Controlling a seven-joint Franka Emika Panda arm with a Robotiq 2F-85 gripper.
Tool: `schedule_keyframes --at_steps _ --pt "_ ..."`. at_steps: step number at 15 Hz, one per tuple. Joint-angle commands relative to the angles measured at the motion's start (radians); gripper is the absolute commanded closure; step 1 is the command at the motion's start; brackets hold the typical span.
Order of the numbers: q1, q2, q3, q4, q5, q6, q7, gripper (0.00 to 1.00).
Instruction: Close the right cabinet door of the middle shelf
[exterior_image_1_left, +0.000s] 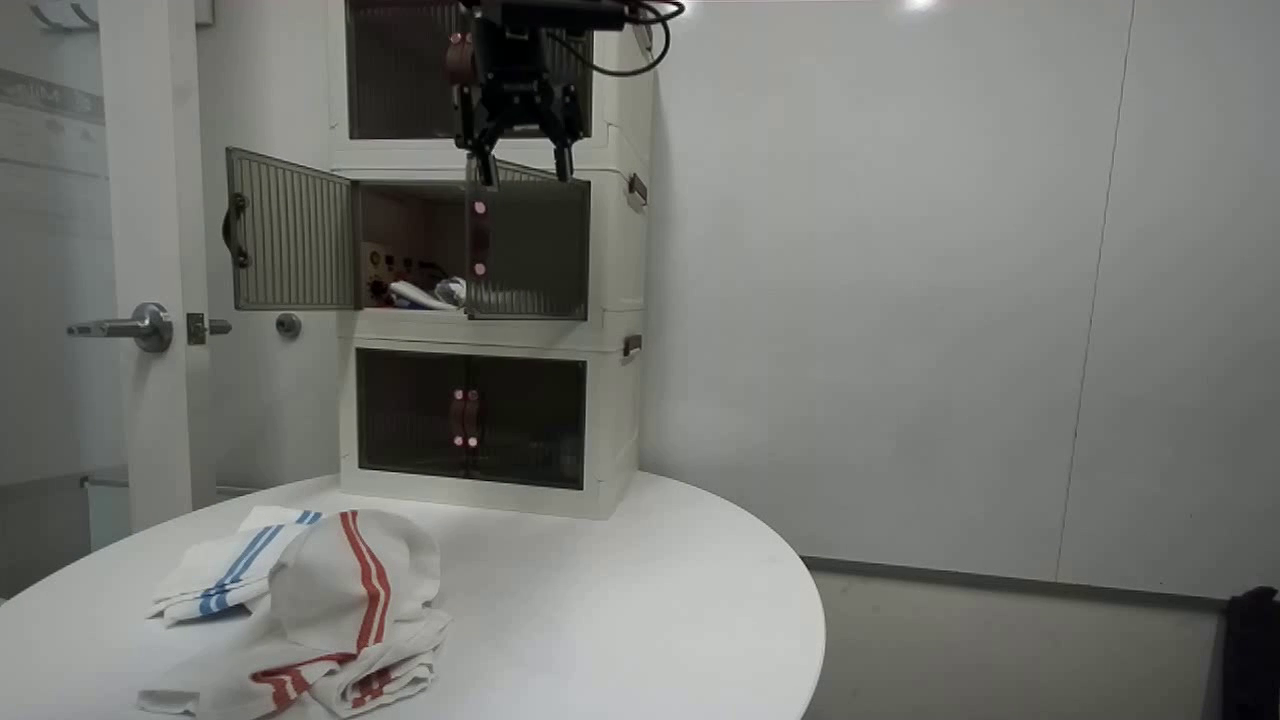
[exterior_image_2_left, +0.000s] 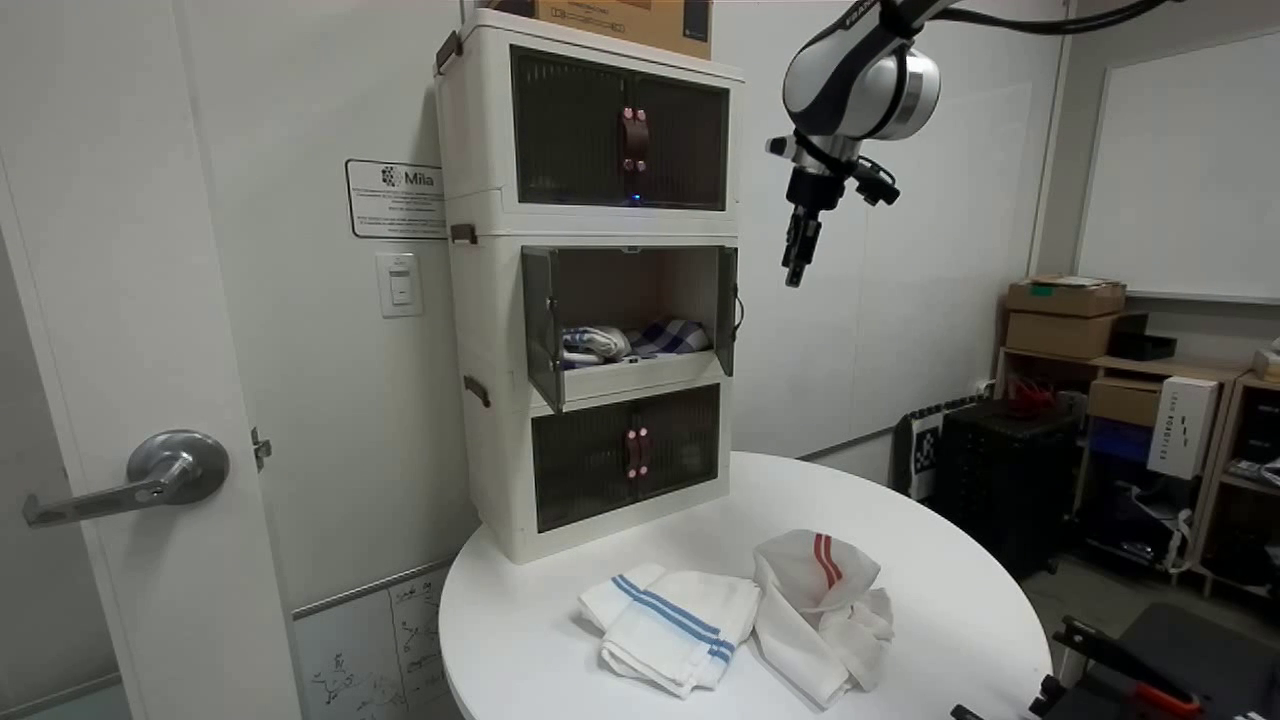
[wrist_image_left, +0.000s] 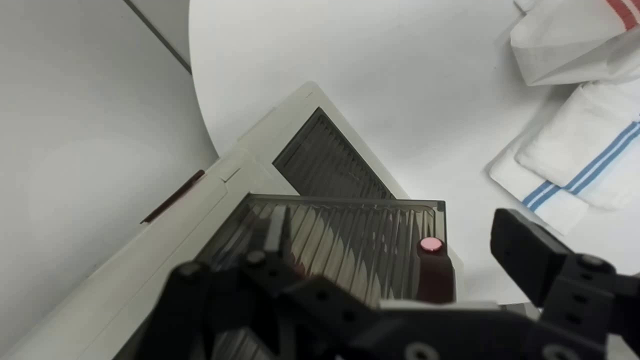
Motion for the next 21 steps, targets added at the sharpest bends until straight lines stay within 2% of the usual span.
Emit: schedule_keyframes --at_steps 1,9,14,21 --pt "0.005 0.072 0.027 0.043 0.053 0.019 0.021 0.0" --pt "0.019 0.147 0.108 0.075 0.116 0.125 0.059 0.0" --pt "0.029 0.166 0.135 0.077 0.153 0.254 0.256 0.0" --pt "0.062 0.205 0.132 0.073 0.064 0.443 0.629 0.0"
